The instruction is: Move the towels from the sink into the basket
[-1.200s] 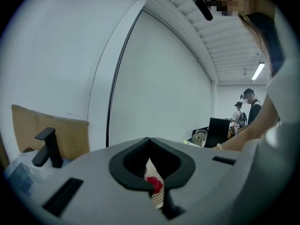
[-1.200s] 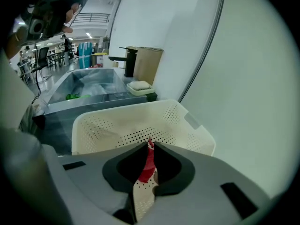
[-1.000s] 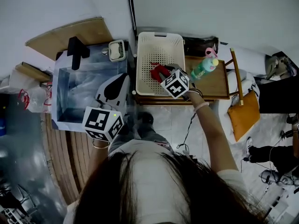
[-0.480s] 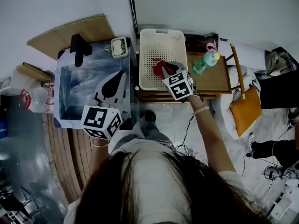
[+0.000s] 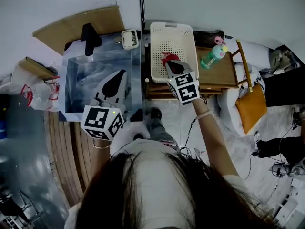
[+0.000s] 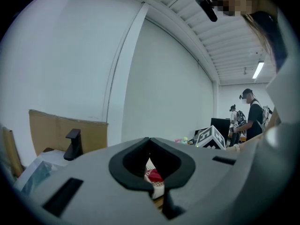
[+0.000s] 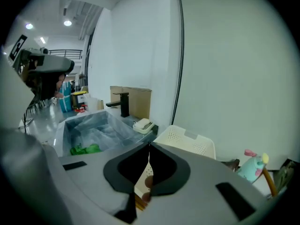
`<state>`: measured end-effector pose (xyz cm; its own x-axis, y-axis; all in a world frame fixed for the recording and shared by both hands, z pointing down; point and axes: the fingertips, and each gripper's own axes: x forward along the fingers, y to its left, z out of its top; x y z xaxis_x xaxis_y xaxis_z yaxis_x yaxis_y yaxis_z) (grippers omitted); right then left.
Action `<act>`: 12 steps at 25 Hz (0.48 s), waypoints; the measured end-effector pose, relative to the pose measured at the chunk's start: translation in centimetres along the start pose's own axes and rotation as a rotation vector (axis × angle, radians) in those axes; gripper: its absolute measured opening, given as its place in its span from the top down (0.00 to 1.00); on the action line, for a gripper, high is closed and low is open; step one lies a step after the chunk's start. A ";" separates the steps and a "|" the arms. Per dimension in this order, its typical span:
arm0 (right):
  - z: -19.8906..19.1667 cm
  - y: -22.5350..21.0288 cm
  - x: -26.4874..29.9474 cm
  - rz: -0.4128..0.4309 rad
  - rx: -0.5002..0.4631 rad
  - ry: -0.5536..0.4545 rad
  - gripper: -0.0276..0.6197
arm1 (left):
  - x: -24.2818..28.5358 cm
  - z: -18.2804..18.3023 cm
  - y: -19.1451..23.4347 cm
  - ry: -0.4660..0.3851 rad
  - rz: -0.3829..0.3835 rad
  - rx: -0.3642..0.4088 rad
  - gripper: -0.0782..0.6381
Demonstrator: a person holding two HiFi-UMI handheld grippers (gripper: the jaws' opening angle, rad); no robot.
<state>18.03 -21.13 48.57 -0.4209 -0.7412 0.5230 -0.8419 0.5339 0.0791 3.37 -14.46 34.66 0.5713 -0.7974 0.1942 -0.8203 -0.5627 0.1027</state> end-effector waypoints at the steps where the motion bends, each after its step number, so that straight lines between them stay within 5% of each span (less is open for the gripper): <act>1: 0.2 0.6 -0.3 0.000 0.013 -0.010 0.91 | -0.8 -0.1 0.2 -0.003 0.002 -0.003 0.88; 12: 1.9 7.5 -4.4 -0.008 0.075 -0.090 0.91 | -8.6 -1.8 1.3 -0.016 0.019 -0.025 0.88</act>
<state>12.92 -14.63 45.25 -0.4398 -0.7809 0.4436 -0.8669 0.4981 0.0173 -2.66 -7.98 34.89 0.5558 -0.8115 0.1804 -0.8313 -0.5418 0.1236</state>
